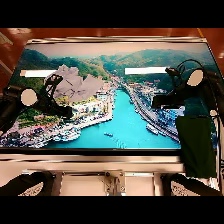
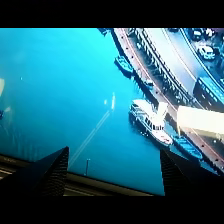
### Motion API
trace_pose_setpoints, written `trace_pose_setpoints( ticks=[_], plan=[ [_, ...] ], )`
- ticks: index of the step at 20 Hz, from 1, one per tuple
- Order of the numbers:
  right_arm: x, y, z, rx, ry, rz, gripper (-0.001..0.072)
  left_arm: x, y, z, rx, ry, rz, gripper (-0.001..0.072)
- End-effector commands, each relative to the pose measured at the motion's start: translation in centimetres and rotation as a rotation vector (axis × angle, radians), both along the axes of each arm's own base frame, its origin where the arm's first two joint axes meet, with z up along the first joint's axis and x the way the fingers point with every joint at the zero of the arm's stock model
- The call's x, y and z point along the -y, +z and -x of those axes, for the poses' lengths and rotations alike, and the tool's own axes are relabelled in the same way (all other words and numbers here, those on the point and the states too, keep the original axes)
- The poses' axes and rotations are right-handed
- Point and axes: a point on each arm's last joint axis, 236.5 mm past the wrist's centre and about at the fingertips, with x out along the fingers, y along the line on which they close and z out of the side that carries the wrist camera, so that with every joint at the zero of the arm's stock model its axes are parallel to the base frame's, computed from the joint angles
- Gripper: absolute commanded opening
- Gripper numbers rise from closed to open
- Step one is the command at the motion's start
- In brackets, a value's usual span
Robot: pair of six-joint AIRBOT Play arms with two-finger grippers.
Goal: Fold the shirts.
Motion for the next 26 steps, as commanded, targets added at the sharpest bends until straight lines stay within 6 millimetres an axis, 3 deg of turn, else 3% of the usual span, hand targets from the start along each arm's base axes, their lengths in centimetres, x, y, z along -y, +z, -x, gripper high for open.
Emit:
trace_pose_setpoints(
  ticks=[1, 10, 16, 19, 21, 22, 23, 24, 25, 26],
  plan=[
    [-0.1, 0.0, 0.0, 0.000, 0.001, -0.001, 0.0690, 0.0, 0.0, 0.0, 0.000, 0.000, 0.000, 0.0660],
    [-2.0, 0.6, 0.0, 0.001, -0.004, -0.089, 0.0690, 0.0, 0.0, 0.0, 0.001, 0.000, 0.000, 0.0660],
    [-3.6, 1.6, -1.6, 0.056, -0.050, -0.172, 0.0689, 0.2, 0.1, -0.2, 0.006, 0.010, 0.011, 0.0661],
    [-3.6, 1.5, -1.5, 0.050, -0.051, -0.171, 0.0689, 1.6, 2.0, -4.5, 0.203, 0.030, 0.085, 0.0660],
    [-3.6, 1.5, -1.5, 0.045, -0.069, -0.174, 0.0689, 2.4, 3.1, -6.1, 0.278, 0.039, 0.129, 0.0658],
    [-3.6, 1.5, -1.5, 0.043, -0.076, -0.175, 0.0689, 1.9, 3.9, -7.8, 0.356, 0.044, 0.116, 0.0587],
    [-3.6, 1.5, -1.6, 0.042, -0.083, -0.176, 0.0689, 0.8, 4.6, -9.6, 0.417, 0.065, 0.096, 0.0562],
    [-3.6, 1.5, -1.6, 0.042, -0.090, -0.178, 0.0689, -0.8, 4.9, -11.5, 0.431, 0.126, 0.093, 0.0599],
    [-3.6, 1.6, -1.7, 0.044, -0.096, -0.178, 0.0689, -2.5, 4.7, -13.3, 0.418, 0.172, 0.080, 0.0709],
    [-3.6, 1.6, -1.7, 0.044, -0.100, -0.180, 0.0689, -4.5, 4.2, -15.2, 0.390, 0.207, 0.055, 0.0718]
  ],
)
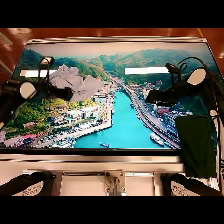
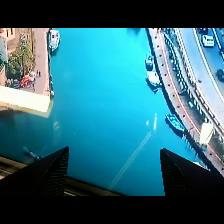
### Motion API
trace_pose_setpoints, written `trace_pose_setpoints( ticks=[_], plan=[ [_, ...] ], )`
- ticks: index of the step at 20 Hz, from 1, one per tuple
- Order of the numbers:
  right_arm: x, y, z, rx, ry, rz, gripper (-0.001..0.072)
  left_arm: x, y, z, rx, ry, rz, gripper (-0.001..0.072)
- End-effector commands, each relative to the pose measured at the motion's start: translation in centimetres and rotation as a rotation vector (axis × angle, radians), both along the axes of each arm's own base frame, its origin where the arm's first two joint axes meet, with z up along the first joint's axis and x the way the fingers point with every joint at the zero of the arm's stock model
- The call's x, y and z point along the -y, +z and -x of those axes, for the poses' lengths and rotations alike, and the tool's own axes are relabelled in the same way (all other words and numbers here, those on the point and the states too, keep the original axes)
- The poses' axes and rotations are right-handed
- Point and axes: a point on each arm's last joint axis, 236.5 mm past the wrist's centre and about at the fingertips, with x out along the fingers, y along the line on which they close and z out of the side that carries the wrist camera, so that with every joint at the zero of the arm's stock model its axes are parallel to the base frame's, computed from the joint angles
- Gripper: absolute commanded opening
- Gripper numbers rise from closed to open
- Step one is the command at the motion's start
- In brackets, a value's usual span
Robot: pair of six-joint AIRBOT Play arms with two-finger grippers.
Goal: Fold the shirts.
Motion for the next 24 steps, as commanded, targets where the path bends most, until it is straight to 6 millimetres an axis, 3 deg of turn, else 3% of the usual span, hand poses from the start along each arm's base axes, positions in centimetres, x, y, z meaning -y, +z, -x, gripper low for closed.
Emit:
trace_pose_setpoints(
  ticks=[1, 4, 8, 11, 17, 18, 20, 22, 24],
  plan=[
    [-0.1, 0.1, -0.2, -0.004, -0.029, -0.010, 0.0689, -5.3, 0.0, -6.7, 0.022, 0.108, -0.037, 0.0718],
    [-0.1, 0.1, -0.2, -0.006, -0.035, -0.010, 0.0689, -9.5, -2.9, -12.2, -0.060, 0.183, -0.055, 0.0720],
    [0.1, 0.1, -0.8, 0.017, -0.046, -0.004, 0.0689, -13.0, -8.9, -15.5, -0.189, 0.291, -0.032, 0.0719],
    [0.2, 0.3, -1.5, 0.043, -0.061, -0.006, 0.0689, -12.4, -12.3, -16.9, -0.216, 0.308, 0.027, 0.0720],
    [1.2, 0.3, -2.9, 0.103, -0.080, 0.035, 0.0689, -10.8, -16.0, -18.3, -0.218, 0.314, 0.112, 0.0716],
    [1.4, 0.3, -2.9, 0.103, -0.080, 0.043, 0.0689, -10.7, -16.2, -18.2, -0.223, 0.319, 0.120, 0.0685],
    [1.5, 0.2, -2.9, 0.104, -0.077, 0.051, 0.0689, -9.8, -15.6, -17.9, -0.238, 0.317, 0.161, 0.0053],
    [2.5, -0.1, -2.9, 0.111, -0.068, 0.099, 0.0688, -8.3, -13.7, -17.5, -0.243, 0.282, 0.215, 0.0043],
    [2.9, -0.2, -3.1, 0.119, -0.069, 0.119, 0.0689, -6.3, -9.6, -17.0, -0.219, 0.219, 0.266, 0.0043]
  ],
)
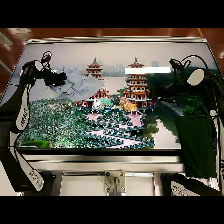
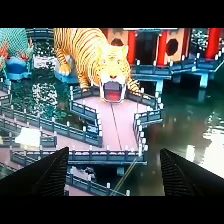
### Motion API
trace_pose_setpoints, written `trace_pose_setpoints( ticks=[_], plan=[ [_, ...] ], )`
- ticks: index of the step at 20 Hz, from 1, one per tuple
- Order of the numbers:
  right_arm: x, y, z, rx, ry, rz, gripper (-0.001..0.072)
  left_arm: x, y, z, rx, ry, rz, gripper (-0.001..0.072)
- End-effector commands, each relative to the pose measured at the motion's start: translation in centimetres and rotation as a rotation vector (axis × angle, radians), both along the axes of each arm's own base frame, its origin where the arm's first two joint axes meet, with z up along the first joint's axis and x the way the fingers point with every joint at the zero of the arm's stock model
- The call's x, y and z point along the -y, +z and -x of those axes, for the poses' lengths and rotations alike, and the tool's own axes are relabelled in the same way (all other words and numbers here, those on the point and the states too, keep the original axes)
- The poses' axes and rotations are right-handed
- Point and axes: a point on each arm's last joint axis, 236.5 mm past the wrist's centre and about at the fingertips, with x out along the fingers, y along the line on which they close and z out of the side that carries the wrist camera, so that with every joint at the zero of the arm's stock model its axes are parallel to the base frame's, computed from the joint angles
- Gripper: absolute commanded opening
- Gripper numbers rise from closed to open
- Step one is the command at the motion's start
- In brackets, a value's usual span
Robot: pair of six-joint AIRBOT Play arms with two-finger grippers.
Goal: Fold the shirts.
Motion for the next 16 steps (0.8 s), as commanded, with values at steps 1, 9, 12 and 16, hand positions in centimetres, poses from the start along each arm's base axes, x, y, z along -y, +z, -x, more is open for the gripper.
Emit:
trace_pose_setpoints(
  ticks=[1, 9, 12, 16],
  plan=[
    [0.9, -0.2, -0.2, 0.012, 0.002, 0.043, 0.0689, 3.8, 6.4, 1.3, 0.059, -0.108, 0.089, 0.0043],
    [1.5, -1.1, 7.0, -0.229, 0.199, 0.108, 0.0687, 15.9, 27.5, 16.5, 0.241, -0.534, 0.025, 0.0043],
    [2.9, 0.5, 8.1, -0.210, 0.213, 0.166, 0.0687, 21.0, 28.6, 21.6, 0.217, -0.630, 0.067, 0.0043],
    [5.9, 3.2, 9.5, -0.153, 0.211, 0.302, 0.0687, 28.4, 23.2, 26.4, 0.104, -0.766, 0.069, 0.0043]
  ],
)
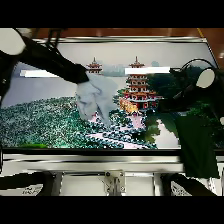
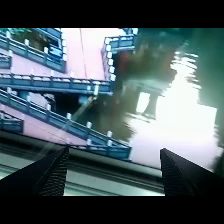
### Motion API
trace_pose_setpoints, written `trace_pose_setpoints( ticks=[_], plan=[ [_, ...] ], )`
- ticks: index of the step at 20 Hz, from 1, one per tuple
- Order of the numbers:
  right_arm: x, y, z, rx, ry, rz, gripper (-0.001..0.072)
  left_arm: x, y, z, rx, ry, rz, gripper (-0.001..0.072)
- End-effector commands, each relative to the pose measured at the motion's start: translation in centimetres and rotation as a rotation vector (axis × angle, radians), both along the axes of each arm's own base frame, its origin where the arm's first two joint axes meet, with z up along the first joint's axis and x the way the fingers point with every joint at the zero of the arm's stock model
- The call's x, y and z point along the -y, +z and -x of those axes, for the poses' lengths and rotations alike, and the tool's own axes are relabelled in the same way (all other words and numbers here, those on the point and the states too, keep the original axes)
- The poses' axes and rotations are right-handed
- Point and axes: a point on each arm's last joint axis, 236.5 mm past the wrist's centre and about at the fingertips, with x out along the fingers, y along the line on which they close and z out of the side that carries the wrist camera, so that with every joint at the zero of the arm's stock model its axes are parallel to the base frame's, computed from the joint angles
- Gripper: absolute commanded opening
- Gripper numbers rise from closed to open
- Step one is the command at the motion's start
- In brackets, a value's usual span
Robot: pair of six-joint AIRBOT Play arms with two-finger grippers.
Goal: Fold the shirts.
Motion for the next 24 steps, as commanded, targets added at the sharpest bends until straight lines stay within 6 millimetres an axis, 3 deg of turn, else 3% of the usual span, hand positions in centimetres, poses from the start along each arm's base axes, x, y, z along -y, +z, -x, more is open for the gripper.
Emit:
trace_pose_setpoints(
  ticks=[1, 6, 7, 8, 9, 11, 15, 17, 19, 21, 24],
  plan=[
    [3.2, 2.0, 2.3, 0.009, 0.016, 0.132, 0.0687, 5.9, -4.6, 4.8, -0.070, -0.091, -0.039, 0.0043],
    [3.8, 3.2, 4.1, -0.002, 0.015, 0.158, 0.0687, 13.8, -15.6, 7.4, -0.164, -0.116, 0.007, 0.0054],
    [3.8, 3.1, 4.2, -0.005, 0.015, 0.158, 0.0687, 14.6, -17.1, 7.8, -0.208, -0.116, 0.011, 0.0245],
    [3.8, 3.1, 4.1, -0.004, 0.013, 0.158, 0.0687, 14.9, -18.4, 7.9, -0.250, -0.102, 0.010, 0.0598],
    [3.8, 3.1, 4.1, -0.003, 0.011, 0.158, 0.0687, 14.3, -19.0, 7.4, -0.288, -0.053, 0.004, 0.0716],
    [3.9, 3.1, 4.1, -0.003, 0.010, 0.159, 0.0687, 11.0, -18.8, 5.5, -0.326, 0.006, -0.016, 0.0717],
    [4.0, 3.3, 2.9, 0.046, -0.018, 0.162, 0.0687, -0.3, -15.2, 1.4, -0.326, 0.084, -0.050, 0.0708],
    [3.9, 3.6, 1.5, 0.104, -0.035, 0.156, 0.0687, -6.3, -14.4, 1.0, -0.356, 0.177, -0.053, 0.0708],
    [3.8, 3.4, 0.2, 0.152, -0.064, 0.143, 0.0687, -10.7, -15.6, 2.2, -0.402, 0.262, -0.044, 0.0708],
    [3.3, 2.0, -0.3, 0.163, -0.090, 0.116, 0.0687, -11.8, -18.3, 4.7, -0.511, 0.301, 0.015, 0.0708],
    [1.2, -1.1, 0.2, 0.122, -0.117, 0.023, 0.0687, -9.7, -22.8, 7.3, -0.622, 0.330, 0.144, 0.0709]
  ],
)
